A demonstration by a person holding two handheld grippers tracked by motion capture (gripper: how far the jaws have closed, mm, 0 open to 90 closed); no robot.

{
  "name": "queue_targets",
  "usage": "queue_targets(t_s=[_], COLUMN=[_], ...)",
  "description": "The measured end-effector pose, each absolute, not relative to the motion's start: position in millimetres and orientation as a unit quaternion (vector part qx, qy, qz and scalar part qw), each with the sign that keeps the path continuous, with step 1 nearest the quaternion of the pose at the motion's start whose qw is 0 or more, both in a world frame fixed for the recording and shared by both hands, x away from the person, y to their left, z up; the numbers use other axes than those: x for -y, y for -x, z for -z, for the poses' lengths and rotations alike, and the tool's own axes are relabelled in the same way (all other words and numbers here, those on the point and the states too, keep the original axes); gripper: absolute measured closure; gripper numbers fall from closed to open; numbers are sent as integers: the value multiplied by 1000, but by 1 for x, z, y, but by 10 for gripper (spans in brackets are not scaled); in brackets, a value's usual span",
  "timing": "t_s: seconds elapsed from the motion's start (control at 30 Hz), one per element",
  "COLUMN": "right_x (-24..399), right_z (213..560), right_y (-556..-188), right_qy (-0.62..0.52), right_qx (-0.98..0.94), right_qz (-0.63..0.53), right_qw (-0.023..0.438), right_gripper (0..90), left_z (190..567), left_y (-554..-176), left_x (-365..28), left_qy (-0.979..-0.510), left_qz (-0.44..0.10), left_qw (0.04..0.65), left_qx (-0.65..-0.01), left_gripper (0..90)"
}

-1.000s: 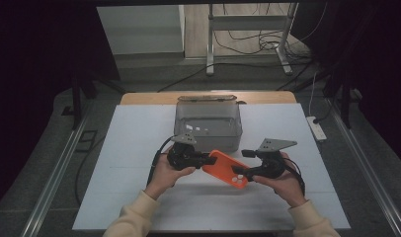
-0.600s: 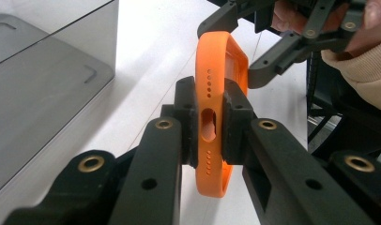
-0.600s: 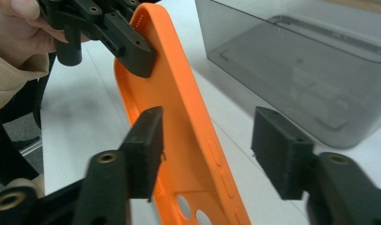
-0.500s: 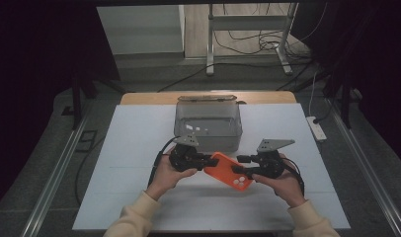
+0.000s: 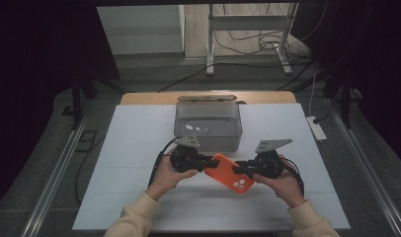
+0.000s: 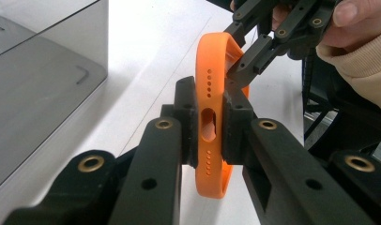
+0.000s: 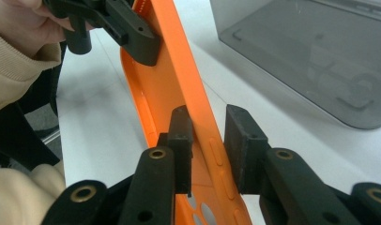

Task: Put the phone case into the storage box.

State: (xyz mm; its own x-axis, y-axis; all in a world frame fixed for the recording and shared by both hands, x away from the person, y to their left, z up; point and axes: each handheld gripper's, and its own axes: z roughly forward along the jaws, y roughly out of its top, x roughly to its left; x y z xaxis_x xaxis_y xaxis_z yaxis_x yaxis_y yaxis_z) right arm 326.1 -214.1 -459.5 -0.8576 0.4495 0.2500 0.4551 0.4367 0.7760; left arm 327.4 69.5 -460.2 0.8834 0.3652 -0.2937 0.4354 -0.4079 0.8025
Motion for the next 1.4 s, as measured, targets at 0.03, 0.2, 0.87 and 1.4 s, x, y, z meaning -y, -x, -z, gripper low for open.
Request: queue_targets(t_s=[0.03,0.2,0.87,1.4], right_x=[214,214,211,215], right_z=[459,459,452,451], right_y=[-326,-326,-320,-320], right_qy=[267,261,235,252], right_qx=[848,852,860,857], right_qz=[459,453,453,450], right_qw=[3,1,-8,-26], right_gripper=[731,750,804,804], left_z=[460,462,469,473], left_y=[-327,-329,-333,-327], left_x=[-69,-70,-71,-88], left_qy=[-838,-836,-834,-824], left_qz=[36,42,32,-45], left_qw=[489,492,478,460], left_qx=[-239,-241,-274,-328], left_gripper=[799,798,470,211])
